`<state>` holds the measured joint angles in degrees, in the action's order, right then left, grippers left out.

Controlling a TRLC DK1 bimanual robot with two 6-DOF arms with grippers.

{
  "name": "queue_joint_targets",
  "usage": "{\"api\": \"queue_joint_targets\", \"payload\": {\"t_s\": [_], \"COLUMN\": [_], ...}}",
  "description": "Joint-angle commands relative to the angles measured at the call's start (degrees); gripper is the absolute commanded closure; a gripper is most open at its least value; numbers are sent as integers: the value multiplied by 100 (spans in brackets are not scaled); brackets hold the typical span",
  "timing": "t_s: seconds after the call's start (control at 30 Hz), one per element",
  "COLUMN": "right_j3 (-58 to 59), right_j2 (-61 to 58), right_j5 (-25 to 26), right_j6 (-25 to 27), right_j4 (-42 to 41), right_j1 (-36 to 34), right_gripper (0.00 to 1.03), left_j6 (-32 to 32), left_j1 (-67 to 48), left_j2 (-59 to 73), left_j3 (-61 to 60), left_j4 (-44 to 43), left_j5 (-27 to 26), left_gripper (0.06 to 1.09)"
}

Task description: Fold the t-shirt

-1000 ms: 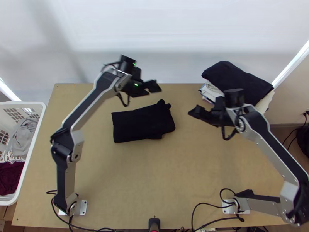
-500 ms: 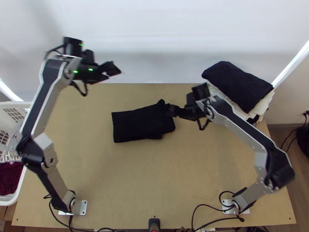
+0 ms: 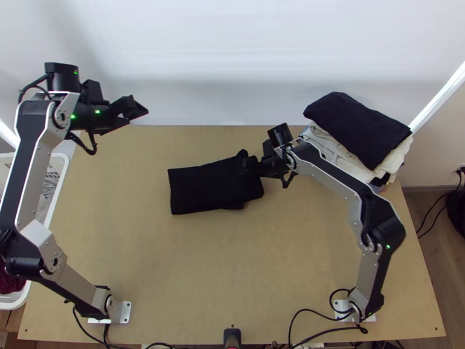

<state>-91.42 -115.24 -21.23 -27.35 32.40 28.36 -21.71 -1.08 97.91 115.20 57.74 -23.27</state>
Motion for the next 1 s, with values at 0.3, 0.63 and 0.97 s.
{"api": "queue_joint_targets", "payload": {"t_s": [0.3,0.63,0.97], "right_j3": [-333,-201,-104], "right_j2": [-719,-1115,-1413], "right_j5": [-759,-1630,-1797], "right_j6": [-130,-121,-130], "right_j4": [12,3,-270], "right_j1": [-472,-639,-111], "right_gripper": [3,3,3], "left_j6": [185,203,343], "left_j1": [337,425,706], "left_j2": [-492,-721,-940], "left_j3": [-217,-217,-199], "left_j4": [326,528,809], "left_j5": [85,182,182], "left_gripper": [10,10,10]}}
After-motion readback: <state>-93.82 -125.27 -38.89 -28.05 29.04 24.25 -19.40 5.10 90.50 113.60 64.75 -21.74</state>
